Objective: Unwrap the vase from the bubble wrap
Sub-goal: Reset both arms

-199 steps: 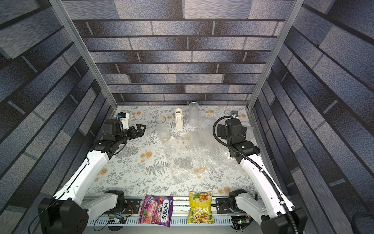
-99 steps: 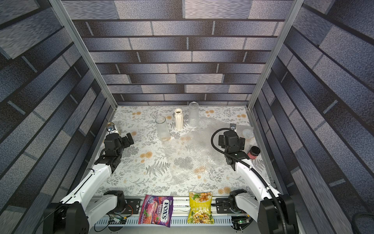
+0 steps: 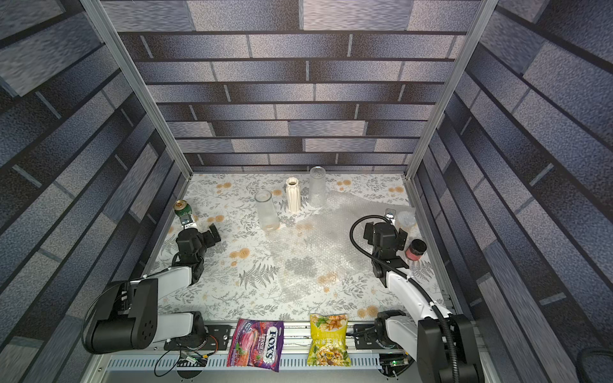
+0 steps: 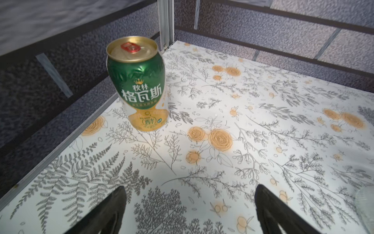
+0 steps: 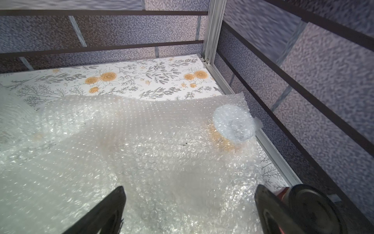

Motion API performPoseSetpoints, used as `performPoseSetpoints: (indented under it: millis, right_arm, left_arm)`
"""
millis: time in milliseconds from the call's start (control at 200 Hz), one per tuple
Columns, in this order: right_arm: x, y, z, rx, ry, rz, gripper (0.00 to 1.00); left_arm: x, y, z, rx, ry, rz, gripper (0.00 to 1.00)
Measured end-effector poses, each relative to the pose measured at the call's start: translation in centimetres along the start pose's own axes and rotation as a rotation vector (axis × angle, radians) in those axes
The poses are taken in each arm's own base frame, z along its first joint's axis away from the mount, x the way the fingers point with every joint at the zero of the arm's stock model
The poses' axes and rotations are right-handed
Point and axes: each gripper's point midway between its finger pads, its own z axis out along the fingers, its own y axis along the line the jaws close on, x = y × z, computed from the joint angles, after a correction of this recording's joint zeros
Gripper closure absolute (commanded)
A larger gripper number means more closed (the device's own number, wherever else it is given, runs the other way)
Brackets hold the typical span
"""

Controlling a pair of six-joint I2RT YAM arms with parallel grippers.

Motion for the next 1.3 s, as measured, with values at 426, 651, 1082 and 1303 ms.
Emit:
performPoseSetpoints:
  millis: [426, 651, 1082, 1303]
  right_arm:
    - [2.5, 2.2, 3.6, -0.058, -0.038, -0.039, 0.0]
    - [4.8, 3.7, 5.3, -0.128, 0.013, -0.078, 0.0]
    - [3.2, 3.9, 5.5, -0.173, -0.061, -0.035, 0.0]
    - [3.1, 4.5, 5.6, -0.219, -0.056, -0.036, 0.0]
  left_arm:
    - [1.7, -2.7, 2.2, 0.086, 0.021, 0.101, 0.0]
    - [0.0, -3.3, 2.9, 0.121, 0.003, 0.095, 0.0]
    - [0.8, -4.0, 2.8, 0.2, 0.033, 0.109, 0.0]
    - [1.0, -4.2, 2.8, 0.216, 0.044, 0.111, 0.0]
